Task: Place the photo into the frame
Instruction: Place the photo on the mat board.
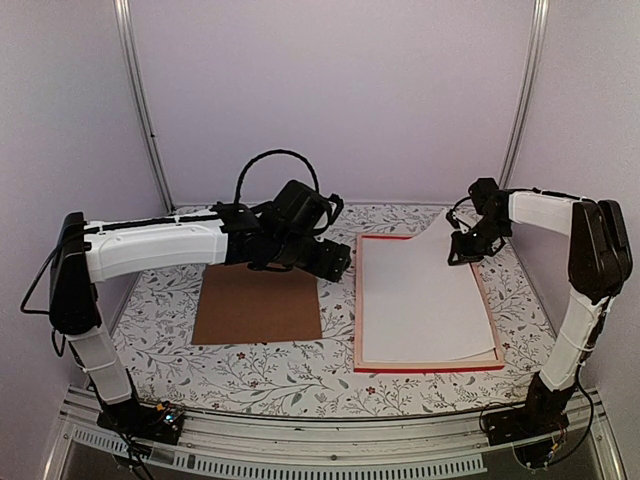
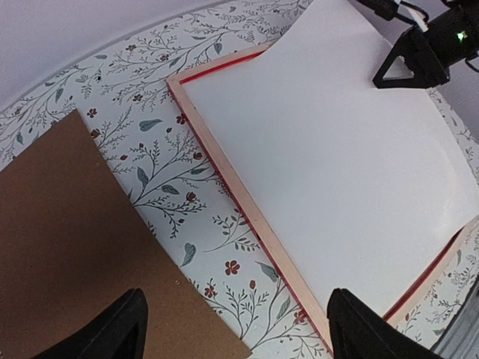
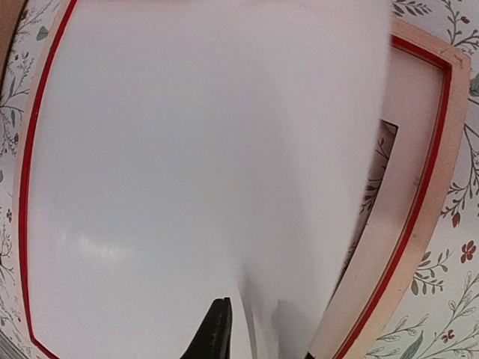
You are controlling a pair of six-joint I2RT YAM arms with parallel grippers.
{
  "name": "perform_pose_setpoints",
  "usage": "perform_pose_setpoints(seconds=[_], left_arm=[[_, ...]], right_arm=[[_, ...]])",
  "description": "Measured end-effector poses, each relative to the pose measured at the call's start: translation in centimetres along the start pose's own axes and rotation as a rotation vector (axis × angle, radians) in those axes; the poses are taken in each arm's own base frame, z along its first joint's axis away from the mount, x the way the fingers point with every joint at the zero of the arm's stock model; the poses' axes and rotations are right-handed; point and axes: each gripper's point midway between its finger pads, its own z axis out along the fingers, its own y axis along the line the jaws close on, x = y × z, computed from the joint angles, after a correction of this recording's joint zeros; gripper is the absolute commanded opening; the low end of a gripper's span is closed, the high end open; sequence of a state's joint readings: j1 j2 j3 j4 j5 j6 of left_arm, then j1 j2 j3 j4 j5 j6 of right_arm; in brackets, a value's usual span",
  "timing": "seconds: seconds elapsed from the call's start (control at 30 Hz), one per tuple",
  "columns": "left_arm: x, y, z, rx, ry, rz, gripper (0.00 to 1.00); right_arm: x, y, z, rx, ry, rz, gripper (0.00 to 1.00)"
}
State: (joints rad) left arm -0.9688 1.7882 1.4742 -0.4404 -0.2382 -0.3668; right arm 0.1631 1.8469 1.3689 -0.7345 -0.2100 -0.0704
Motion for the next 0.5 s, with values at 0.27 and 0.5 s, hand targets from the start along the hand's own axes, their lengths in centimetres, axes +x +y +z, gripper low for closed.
perform_pose_setpoints(seconds=[0.27,0.5], left_arm=[[0.2,0.2,0.2,-0.010,0.007,0.002,0.86],[0.4,0.4,0.3,-0.022,0.012,0.004,0.86]], right_arm=[[0.0,-0.8,0.0,0.040,-0.001,0.036,0.42],[0.0,-1.7,-0.1,0.095,-0.001,0.066,0.56]])
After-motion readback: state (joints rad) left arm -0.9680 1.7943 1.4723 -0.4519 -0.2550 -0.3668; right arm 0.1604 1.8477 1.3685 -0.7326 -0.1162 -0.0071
